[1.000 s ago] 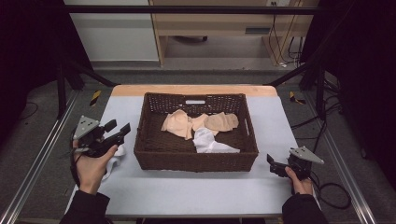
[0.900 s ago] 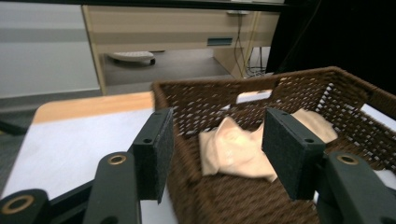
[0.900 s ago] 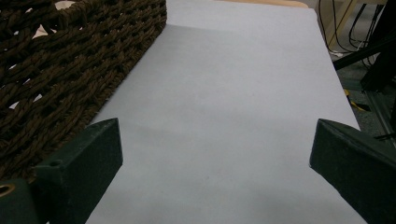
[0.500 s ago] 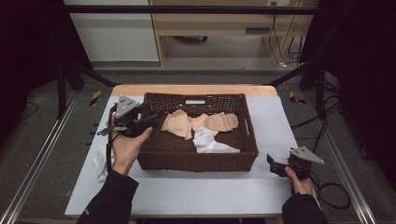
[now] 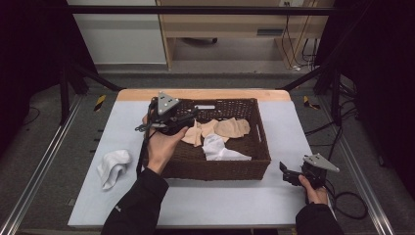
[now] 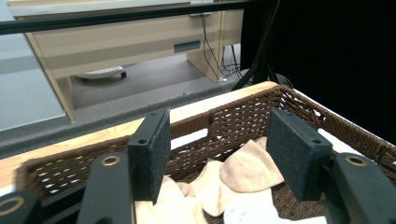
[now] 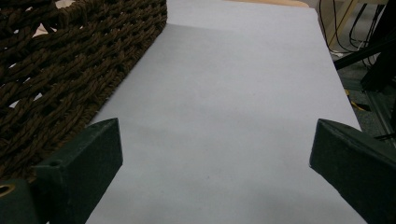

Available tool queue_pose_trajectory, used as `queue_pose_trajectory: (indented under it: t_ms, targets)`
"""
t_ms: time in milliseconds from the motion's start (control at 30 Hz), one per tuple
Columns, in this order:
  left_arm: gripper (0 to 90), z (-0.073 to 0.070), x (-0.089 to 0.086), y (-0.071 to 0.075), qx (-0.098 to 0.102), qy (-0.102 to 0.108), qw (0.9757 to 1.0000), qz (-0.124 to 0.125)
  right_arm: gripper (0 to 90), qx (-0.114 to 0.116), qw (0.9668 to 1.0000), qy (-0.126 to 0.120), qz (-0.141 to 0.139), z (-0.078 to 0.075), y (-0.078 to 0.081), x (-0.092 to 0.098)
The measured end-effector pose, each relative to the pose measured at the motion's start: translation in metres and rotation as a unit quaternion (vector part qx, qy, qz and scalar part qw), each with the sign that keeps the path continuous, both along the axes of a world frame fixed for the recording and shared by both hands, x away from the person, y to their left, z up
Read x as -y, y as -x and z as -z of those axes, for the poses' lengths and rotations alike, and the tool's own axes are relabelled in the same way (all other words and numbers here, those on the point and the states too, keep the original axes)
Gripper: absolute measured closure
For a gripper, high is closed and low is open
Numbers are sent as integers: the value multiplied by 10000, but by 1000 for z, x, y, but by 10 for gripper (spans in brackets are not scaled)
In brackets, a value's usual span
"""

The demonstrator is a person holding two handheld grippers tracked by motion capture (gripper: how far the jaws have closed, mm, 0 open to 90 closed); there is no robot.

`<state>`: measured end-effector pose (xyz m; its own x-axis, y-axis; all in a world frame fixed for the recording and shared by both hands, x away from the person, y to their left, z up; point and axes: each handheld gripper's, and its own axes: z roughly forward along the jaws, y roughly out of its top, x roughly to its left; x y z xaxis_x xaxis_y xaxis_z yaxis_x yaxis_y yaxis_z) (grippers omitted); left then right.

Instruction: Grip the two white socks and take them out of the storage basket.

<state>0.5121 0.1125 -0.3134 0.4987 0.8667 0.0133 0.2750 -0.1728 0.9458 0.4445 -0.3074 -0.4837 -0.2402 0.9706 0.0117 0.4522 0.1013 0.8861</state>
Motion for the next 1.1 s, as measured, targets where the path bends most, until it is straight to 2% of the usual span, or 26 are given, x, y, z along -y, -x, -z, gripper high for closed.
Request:
queue_pose_trajectory:
  t_ms: [200, 300, 367, 433, 633, 767, 800, 867, 1100]
  targets:
    - [395, 11, 21, -12, -122, -28, 9998, 122, 28, -10, 10000, -10, -4, 0, 0, 0]
    - [391, 19, 30, -18, -193, -133, 9996, 133, 28, -11, 10000, 7, -7, 0, 0, 0]
    - [391, 30, 41, -26, -332, -177, 9991, 195, 28, -5, 10000, 10, -4, 0, 0, 0]
    - [391, 33, 43, -28, -367, -208, 9989, 207, 28, -4, 10000, 12, -10, 0, 0, 0]
    - [392, 59, 59, -42, -587, -415, 9970, 292, 28, -12, 10000, 6, -10, 0, 0, 0]
    - [392, 69, 63, -47, -738, -548, 9952, 325, 28, -13, 10000, 7, -23, 0, 0, 0]
    - [392, 76, 65, -49, -842, -636, 9937, 386, 28, -22, 10000, 4, -34, 0, 0, 0]
    - [391, 81, 67, -50, -928, -739, 9920, 432, 28, -24, 10000, 1, -37, 0, 0, 0]
    - [356, 99, 67, -53, -1272, -836, 9866, 585, 28, -27, 10000, 9, -40, 0, 0, 0]
